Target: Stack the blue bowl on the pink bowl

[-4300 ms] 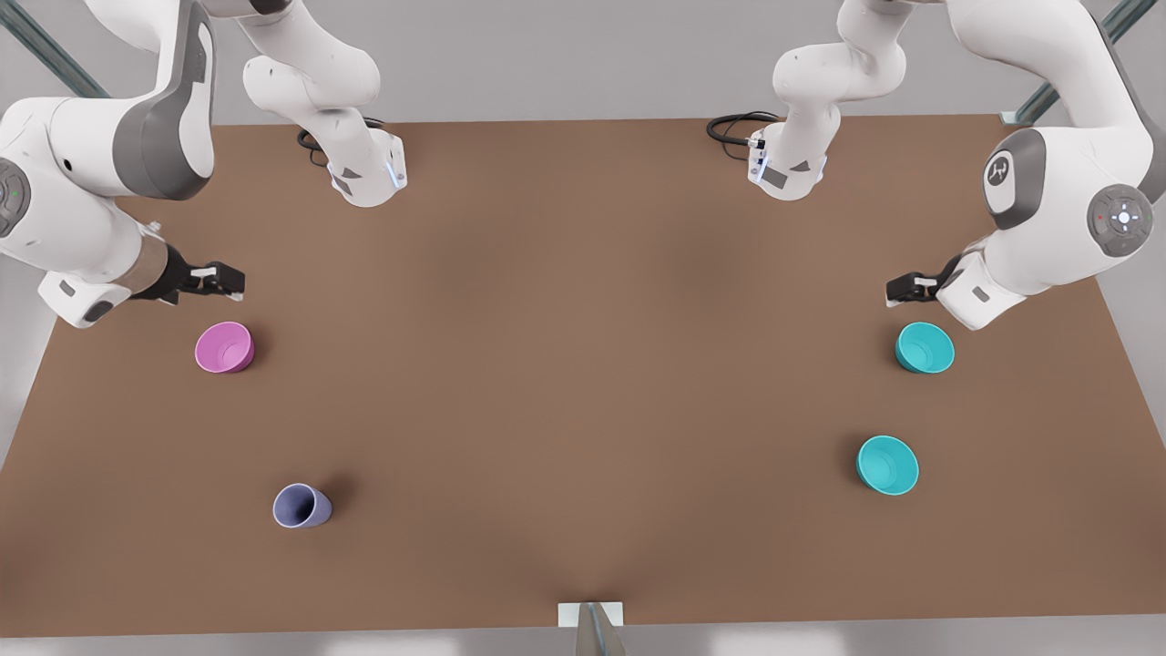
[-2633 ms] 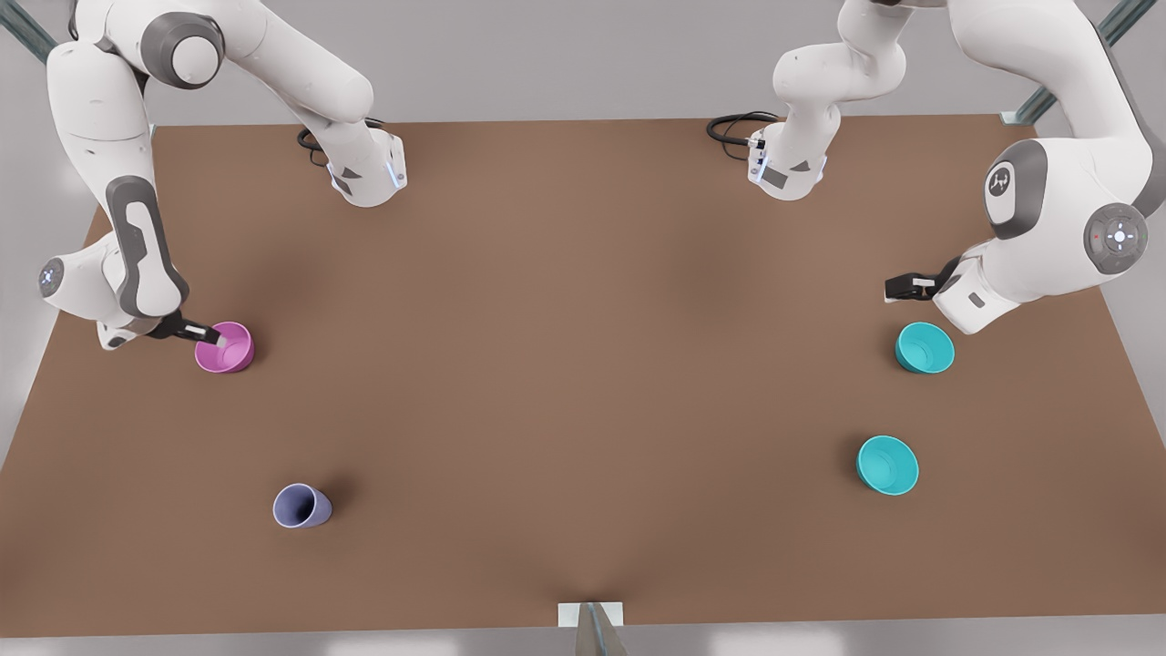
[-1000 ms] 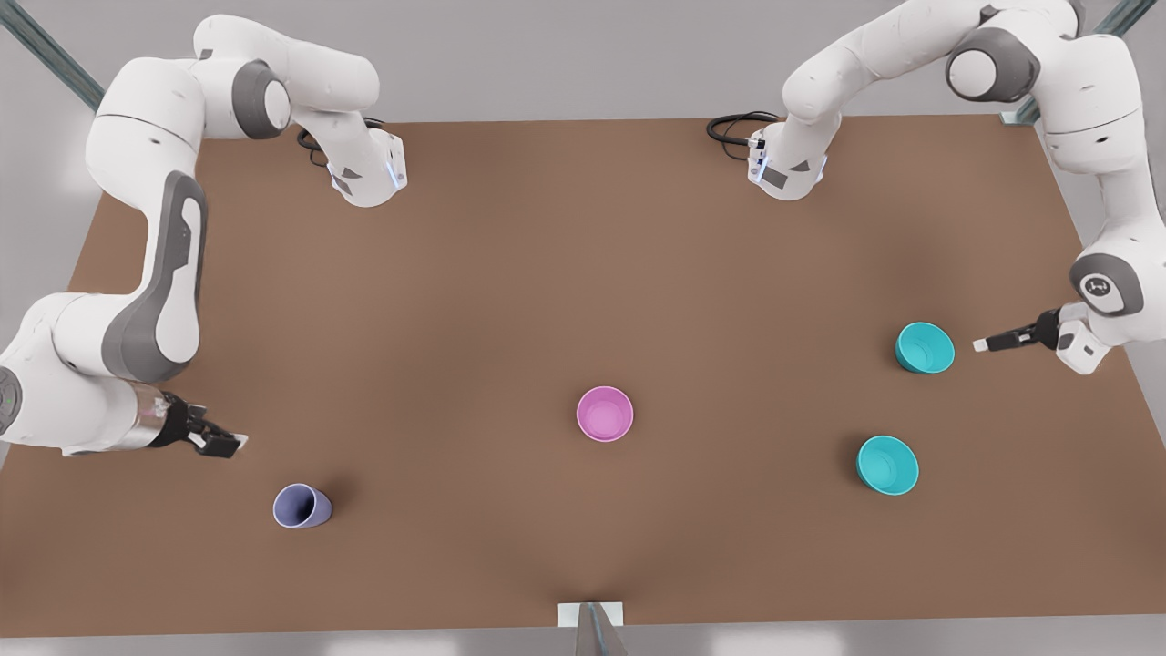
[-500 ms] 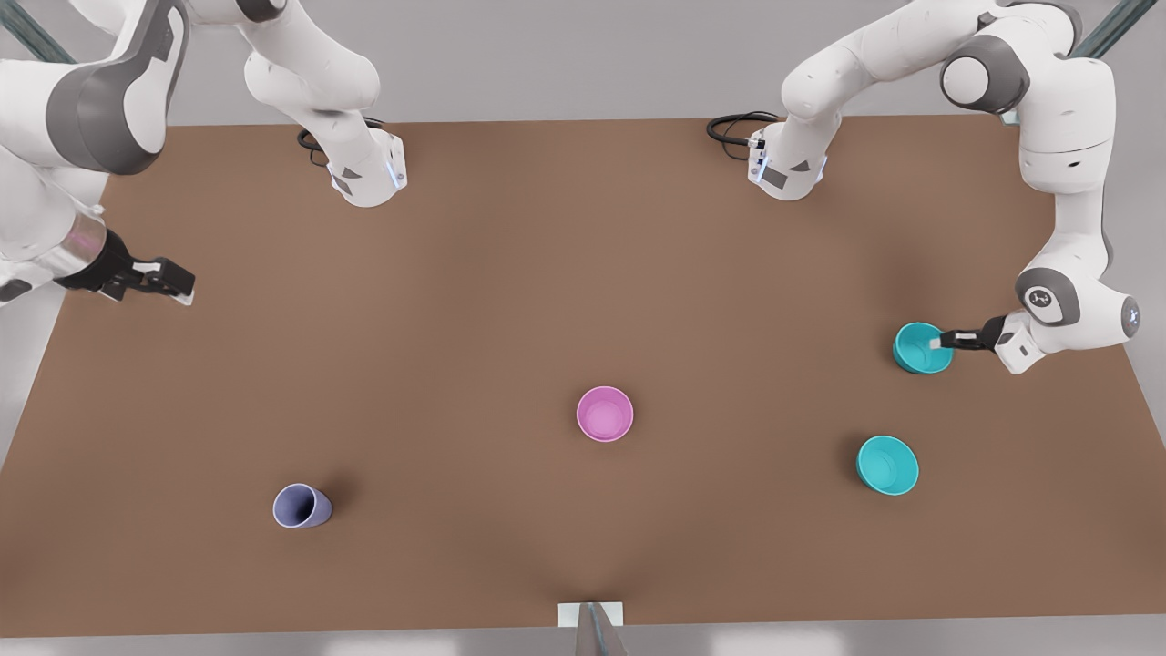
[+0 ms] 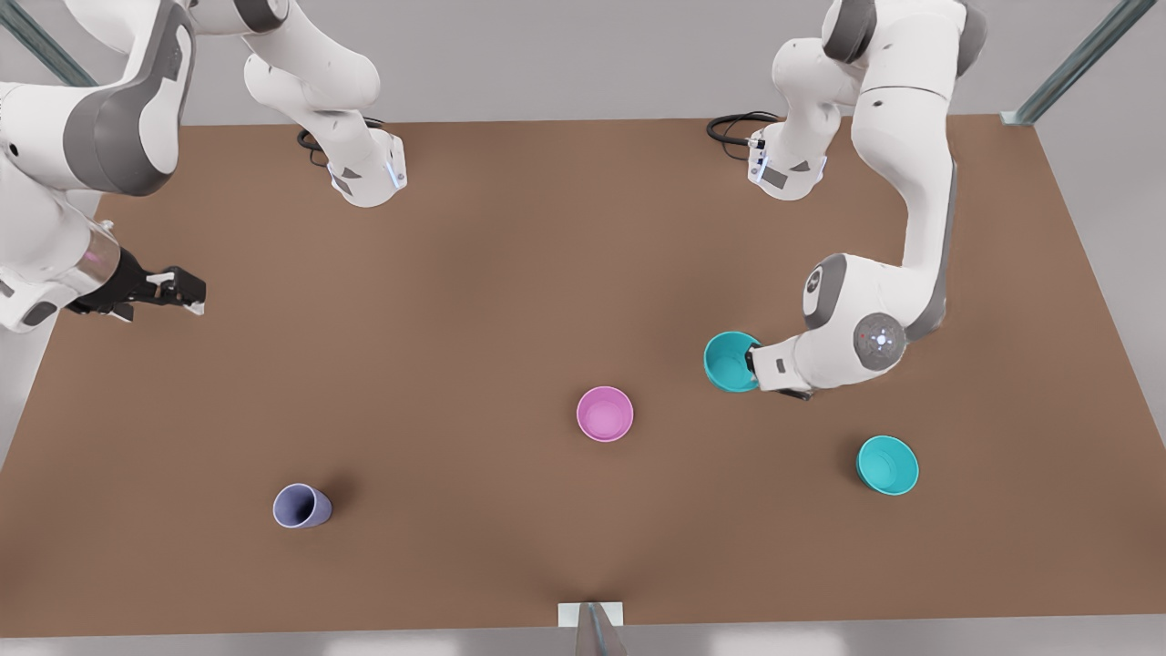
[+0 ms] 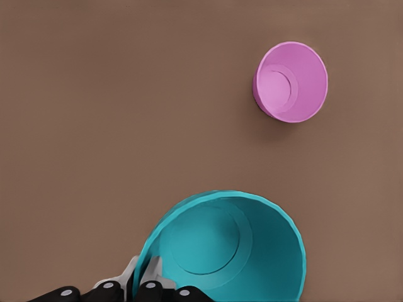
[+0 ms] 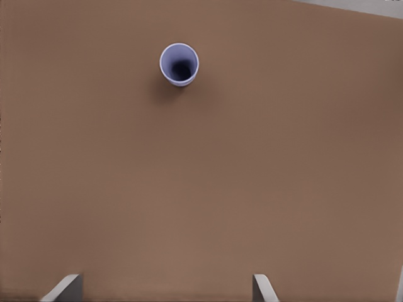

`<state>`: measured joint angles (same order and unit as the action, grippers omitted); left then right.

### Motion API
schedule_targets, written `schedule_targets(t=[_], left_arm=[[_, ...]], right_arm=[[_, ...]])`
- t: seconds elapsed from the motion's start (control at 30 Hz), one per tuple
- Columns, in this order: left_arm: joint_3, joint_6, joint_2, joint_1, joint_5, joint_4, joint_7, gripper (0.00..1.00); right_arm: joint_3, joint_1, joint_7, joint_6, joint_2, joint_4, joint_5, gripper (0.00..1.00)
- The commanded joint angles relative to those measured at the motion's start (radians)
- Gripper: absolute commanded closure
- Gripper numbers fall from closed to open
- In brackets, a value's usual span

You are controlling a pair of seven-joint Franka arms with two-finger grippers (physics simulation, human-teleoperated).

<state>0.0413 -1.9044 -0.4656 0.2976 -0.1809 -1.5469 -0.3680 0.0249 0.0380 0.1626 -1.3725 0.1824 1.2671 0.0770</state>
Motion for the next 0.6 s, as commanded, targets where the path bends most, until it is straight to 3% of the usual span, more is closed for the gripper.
schedule_targets(t=[0.0,0.17,0.57], left_arm=[[0.000,0.081,-0.097,0.103,0.000,0.155,0.995,0.79],[-0.003,0.079,-0.347,0.189,0.012,0.517,1.075,0.79],[0.040,0.018,-0.443,0.189,0.023,0.498,1.087,0.79]], right_arm=[[0.000,-0.009,0.130,0.024,-0.003,0.002,0.001,0.00],[0.006,-0.015,0.120,0.049,-0.004,-0.018,0.004,0.00],[0.006,-0.015,0.117,0.046,0.006,-0.025,0.004,0.00]])
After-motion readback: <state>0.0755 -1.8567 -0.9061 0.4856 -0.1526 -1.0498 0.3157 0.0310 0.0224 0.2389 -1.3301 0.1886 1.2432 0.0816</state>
